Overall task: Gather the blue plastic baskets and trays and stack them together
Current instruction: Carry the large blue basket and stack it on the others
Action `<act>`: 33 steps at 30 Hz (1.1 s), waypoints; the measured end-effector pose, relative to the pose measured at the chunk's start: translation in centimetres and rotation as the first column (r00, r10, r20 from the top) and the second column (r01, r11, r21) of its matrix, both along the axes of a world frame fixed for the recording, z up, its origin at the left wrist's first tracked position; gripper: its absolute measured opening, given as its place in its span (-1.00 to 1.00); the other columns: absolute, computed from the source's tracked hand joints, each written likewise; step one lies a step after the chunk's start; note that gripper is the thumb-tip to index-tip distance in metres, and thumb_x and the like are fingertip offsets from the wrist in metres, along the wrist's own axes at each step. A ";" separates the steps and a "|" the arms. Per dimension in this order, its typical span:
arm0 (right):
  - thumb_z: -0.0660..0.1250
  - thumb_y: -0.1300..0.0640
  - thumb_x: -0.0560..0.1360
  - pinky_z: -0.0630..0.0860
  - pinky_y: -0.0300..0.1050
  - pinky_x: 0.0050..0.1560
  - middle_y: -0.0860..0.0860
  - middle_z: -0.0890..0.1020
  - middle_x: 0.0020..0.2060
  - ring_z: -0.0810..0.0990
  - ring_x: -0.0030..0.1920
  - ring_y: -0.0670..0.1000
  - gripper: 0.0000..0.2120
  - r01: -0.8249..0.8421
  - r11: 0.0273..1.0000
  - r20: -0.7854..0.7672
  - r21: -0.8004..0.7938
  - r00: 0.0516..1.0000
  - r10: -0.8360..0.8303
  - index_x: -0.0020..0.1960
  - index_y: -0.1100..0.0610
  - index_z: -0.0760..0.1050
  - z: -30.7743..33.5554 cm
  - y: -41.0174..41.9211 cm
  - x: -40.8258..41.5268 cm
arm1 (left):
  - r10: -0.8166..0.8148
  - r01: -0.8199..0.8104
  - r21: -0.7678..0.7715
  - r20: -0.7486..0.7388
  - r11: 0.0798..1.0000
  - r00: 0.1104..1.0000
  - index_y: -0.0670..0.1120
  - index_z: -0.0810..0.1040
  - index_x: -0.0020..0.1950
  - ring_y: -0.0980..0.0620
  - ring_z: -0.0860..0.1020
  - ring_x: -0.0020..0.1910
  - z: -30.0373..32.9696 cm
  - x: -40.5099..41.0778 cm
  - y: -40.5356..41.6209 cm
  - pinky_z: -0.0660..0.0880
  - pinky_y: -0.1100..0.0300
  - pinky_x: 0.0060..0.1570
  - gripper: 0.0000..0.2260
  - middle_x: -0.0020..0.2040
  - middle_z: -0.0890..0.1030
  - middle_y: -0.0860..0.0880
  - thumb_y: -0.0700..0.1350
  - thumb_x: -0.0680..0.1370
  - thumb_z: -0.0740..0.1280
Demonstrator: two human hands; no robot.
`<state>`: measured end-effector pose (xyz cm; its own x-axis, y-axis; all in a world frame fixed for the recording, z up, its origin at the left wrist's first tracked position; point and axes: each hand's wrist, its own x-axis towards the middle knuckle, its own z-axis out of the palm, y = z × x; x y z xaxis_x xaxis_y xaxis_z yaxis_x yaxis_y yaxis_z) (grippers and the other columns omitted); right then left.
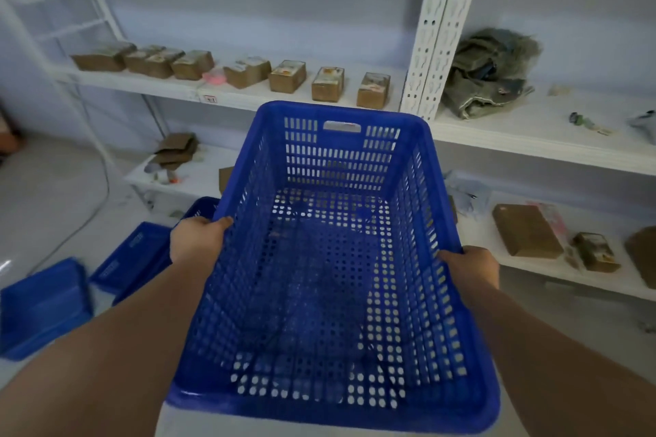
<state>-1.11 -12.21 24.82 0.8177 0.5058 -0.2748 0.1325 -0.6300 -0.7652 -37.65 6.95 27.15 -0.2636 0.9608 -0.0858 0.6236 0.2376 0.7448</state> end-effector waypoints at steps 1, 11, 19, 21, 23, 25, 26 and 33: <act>0.40 0.06 0.33 0.56 -0.09 -0.31 0.07 0.60 -0.36 0.59 -0.34 0.08 -0.81 0.000 1.000 0.000 -0.003 1.000 0.000 -0.34 0.17 0.52 0.0 0.5 -1.1 | -0.004 0.004 -0.004 -0.004 1.000 1.000 -0.09 0.26 -0.53 -0.05 0.30 -0.58 0.1 -1.1 0.6 0.33 0.15 -0.47 -0.53 -0.58 0.30 -0.06 0.07 0.40 0.44; 0.39 0.04 0.34 0.45 -0.19 -0.39 0.01 0.59 -0.38 0.58 -0.36 0.04 -0.81 0.061 0.998 -0.015 0.006 0.998 -0.061 -0.38 0.08 0.49 -0.7 4.7 -8.9 | -0.055 0.055 -0.030 -0.001 0.998 0.998 -0.12 0.33 -0.51 -0.11 0.39 -0.51 -0.3 -7.8 6.2 0.37 0.11 -0.39 -0.56 -0.53 0.39 -0.11 0.07 0.40 0.42; 0.40 0.03 0.31 0.59 -0.05 -0.25 0.01 0.61 -0.39 0.62 -0.35 0.07 -0.83 0.129 0.991 -0.052 -0.019 0.990 -0.130 -0.40 0.05 0.47 -1.0 6.4 -9.5 | -0.076 0.076 -0.054 -0.001 0.996 0.997 -0.13 0.34 -0.51 -0.12 0.41 -0.51 -1.0 -7.2 9.6 0.41 0.08 -0.41 -0.55 -0.52 0.41 -0.12 0.08 0.40 0.44; 0.40 0.04 0.31 0.56 -0.08 -0.28 0.01 0.61 -0.39 0.61 -0.36 0.06 -0.82 0.134 0.991 -0.042 -0.028 0.990 -0.135 -0.40 0.05 0.47 -1.3 6.9 -9.0 | -0.084 0.083 -0.060 -0.020 0.995 0.996 -0.13 0.35 -0.48 -0.11 0.41 -0.50 -1.6 -6.6 10.2 0.42 0.10 -0.41 -0.57 -0.49 0.43 -0.12 0.08 0.41 0.44; 0.40 0.04 0.33 0.55 -0.08 -0.27 0.00 0.60 -0.39 0.60 -0.35 0.06 -0.83 0.131 0.991 -0.034 -0.038 0.991 -0.133 -0.39 0.05 0.47 -1.8 7.4 -8.5 | -0.089 0.086 -0.068 -0.042 0.994 0.995 -0.12 0.33 -0.47 -0.11 0.40 -0.50 -2.4 -5.9 10.6 0.42 0.08 -0.42 -0.57 -0.49 0.42 -0.12 0.09 0.41 0.43; 0.40 0.05 0.34 0.56 -0.06 -0.24 -0.01 0.58 -0.39 0.59 -0.35 0.05 -0.87 0.123 0.991 -0.027 -0.044 0.992 -0.125 -0.33 0.04 0.49 -2.4 7.9 -7.8 | -0.088 0.083 -0.096 -0.047 0.992 0.995 -0.15 0.37 -0.46 -0.12 0.43 -0.48 -3.3 -5.1 11.0 0.48 0.04 -0.37 -0.57 -0.47 0.45 -0.13 0.10 0.42 0.42; 0.39 0.05 0.34 0.57 -0.05 -0.23 -0.02 0.58 -0.39 0.59 -0.35 0.05 -0.90 0.121 0.991 -0.023 -0.050 0.992 -0.122 -0.30 0.04 0.50 -2.7 8.2 -7.5 | -0.089 0.083 -0.109 -0.051 0.991 0.995 -0.16 0.40 -0.45 -0.13 0.44 -0.47 -3.8 -4.7 11.1 0.49 0.04 -0.36 -0.58 -0.47 0.46 -0.13 0.10 0.42 0.42; 0.36 0.04 0.33 0.64 0.11 -0.11 0.09 0.64 -0.31 0.62 -0.27 0.15 -0.86 0.099 0.989 -0.019 -0.113 0.995 -0.102 -0.33 0.10 0.51 -4.2 10.0 -5.5 | -0.099 0.088 -0.147 -0.065 0.985 0.993 -0.20 0.47 -0.38 -0.15 0.47 -0.45 -5.8 -2.3 13.5 0.58 -0.08 -0.28 -0.61 -0.44 0.49 -0.16 0.09 0.41 0.43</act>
